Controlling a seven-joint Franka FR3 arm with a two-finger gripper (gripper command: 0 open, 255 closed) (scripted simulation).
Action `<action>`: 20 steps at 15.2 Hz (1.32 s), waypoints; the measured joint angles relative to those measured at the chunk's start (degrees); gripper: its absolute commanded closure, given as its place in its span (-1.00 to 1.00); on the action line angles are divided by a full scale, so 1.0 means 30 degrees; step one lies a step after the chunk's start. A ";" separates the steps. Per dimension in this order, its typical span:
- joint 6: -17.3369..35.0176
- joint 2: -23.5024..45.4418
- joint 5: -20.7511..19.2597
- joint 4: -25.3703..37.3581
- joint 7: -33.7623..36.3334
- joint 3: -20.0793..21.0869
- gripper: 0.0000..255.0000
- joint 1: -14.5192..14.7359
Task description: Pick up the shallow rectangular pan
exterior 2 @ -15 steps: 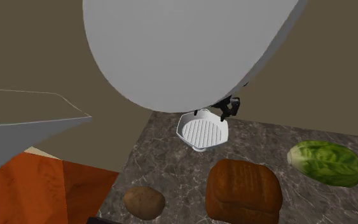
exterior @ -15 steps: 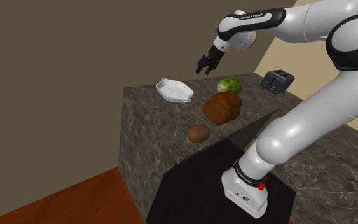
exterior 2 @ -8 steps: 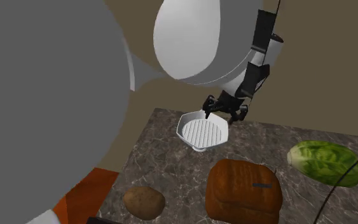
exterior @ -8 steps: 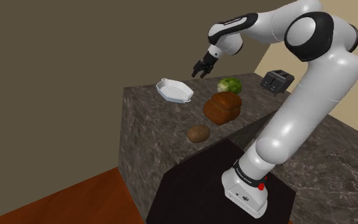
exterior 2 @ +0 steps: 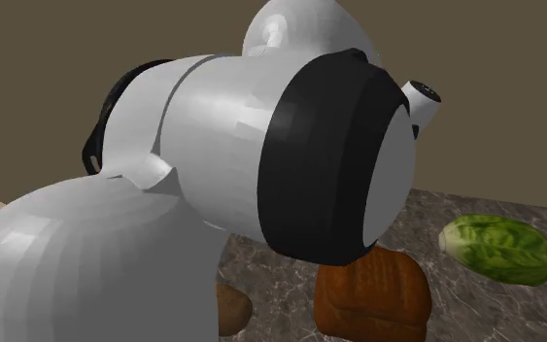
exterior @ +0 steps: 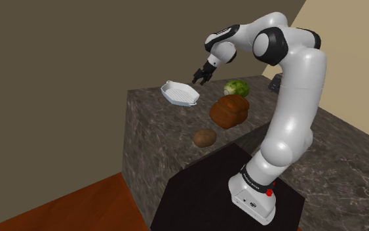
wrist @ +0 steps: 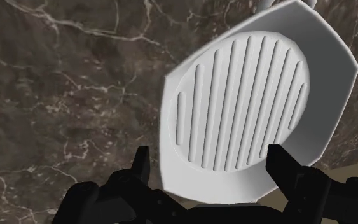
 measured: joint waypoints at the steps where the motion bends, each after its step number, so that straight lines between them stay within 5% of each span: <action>1: -0.0303 0.0861 0.0359 0.0929 -0.0174 0.0156 -1.00 -0.0366; 4: -0.0664 0.2653 0.1126 0.2581 -0.0726 0.0526 -1.00 -0.1213; 11: 0.0267 0.3747 0.1830 0.2518 -0.1442 0.0926 -1.00 -0.1485; 12: 0.0320 0.3821 0.1868 0.2527 -0.1466 0.0951 1.00 -0.1494; 20: 0.0363 0.3875 0.1923 0.2551 -0.1489 0.0988 1.00 -0.1499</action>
